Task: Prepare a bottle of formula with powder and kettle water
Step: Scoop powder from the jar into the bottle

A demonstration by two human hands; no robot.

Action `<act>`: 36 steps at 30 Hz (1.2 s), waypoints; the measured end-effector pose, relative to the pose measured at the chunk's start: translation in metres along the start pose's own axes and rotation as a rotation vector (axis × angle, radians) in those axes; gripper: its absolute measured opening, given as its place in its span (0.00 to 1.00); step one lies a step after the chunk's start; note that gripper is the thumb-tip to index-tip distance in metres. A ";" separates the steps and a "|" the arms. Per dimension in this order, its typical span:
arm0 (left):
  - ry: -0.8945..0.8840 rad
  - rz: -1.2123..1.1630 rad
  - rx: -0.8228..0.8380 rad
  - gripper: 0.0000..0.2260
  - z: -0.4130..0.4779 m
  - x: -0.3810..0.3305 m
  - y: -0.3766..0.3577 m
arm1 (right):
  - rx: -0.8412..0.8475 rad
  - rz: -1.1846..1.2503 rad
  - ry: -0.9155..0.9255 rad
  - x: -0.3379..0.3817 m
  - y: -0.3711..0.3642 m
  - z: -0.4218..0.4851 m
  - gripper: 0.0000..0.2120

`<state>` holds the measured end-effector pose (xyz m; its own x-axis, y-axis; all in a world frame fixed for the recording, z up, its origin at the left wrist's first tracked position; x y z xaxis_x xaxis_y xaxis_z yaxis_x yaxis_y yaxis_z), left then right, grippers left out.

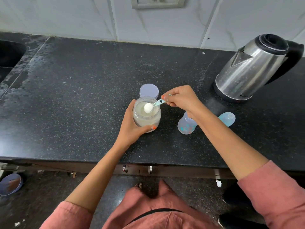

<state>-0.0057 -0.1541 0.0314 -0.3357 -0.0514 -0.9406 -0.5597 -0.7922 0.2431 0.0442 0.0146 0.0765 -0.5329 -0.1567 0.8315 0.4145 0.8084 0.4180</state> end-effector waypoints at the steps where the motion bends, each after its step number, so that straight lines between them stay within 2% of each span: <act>1: -0.009 0.002 -0.012 0.37 -0.001 -0.001 0.001 | 0.010 0.004 -0.005 0.000 0.000 0.001 0.02; 3: 0.043 -0.011 -0.041 0.44 -0.006 0.007 0.004 | 0.051 0.044 -0.010 0.001 -0.001 0.003 0.04; 5: 0.102 0.029 -0.086 0.46 -0.011 0.011 0.009 | 0.087 0.078 -0.022 0.002 0.000 0.005 0.04; 8: 0.069 0.092 -0.209 0.38 -0.019 -0.003 0.017 | 0.114 0.110 -0.044 0.003 0.003 0.010 0.04; 11: -0.054 0.138 -0.345 0.26 -0.031 -0.028 0.021 | 0.153 0.109 -0.060 0.003 0.005 0.015 0.05; 13: -0.120 0.157 -0.369 0.20 -0.039 -0.042 0.011 | 0.202 0.115 -0.067 0.003 0.004 0.018 0.04; 18: -0.167 0.113 -0.194 0.18 -0.042 -0.051 -0.046 | 0.350 0.110 -0.090 0.008 -0.004 0.023 0.02; 22: -0.024 0.056 0.005 0.22 -0.032 -0.022 -0.094 | 0.446 0.114 -0.123 0.008 -0.010 0.027 0.02; 24: 0.061 0.058 0.057 0.28 -0.025 -0.006 -0.109 | 0.480 0.119 -0.139 0.006 -0.013 0.029 0.03; 27: 0.143 0.082 0.095 0.35 -0.016 0.009 -0.125 | 0.518 0.145 -0.153 0.002 -0.016 0.030 0.02; 30: 0.175 0.084 0.098 0.37 -0.009 0.015 -0.133 | 0.540 0.174 -0.163 -0.002 -0.017 0.032 0.02; 34: 0.180 0.049 0.094 0.36 -0.004 0.015 -0.141 | 0.555 0.223 -0.180 -0.006 -0.015 0.035 0.02; 36: 0.177 0.036 0.081 0.31 -0.003 0.013 -0.143 | 0.558 0.237 -0.178 -0.006 -0.012 0.035 0.02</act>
<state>0.0726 -0.0432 -0.0168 -0.2218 -0.1908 -0.9563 -0.6116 -0.7366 0.2888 0.0163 0.0254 0.0535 -0.6079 0.1210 0.7848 0.1149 0.9913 -0.0638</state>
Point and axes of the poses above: each hand's wrist, its own z-axis towards the middle knuckle, its own y-axis out of the back of the hand, x = y × z, the point moved 9 cm from there along z, towards the middle knuckle, and after that the axes turned 4 degrees about -y, right-handed, at the moved point
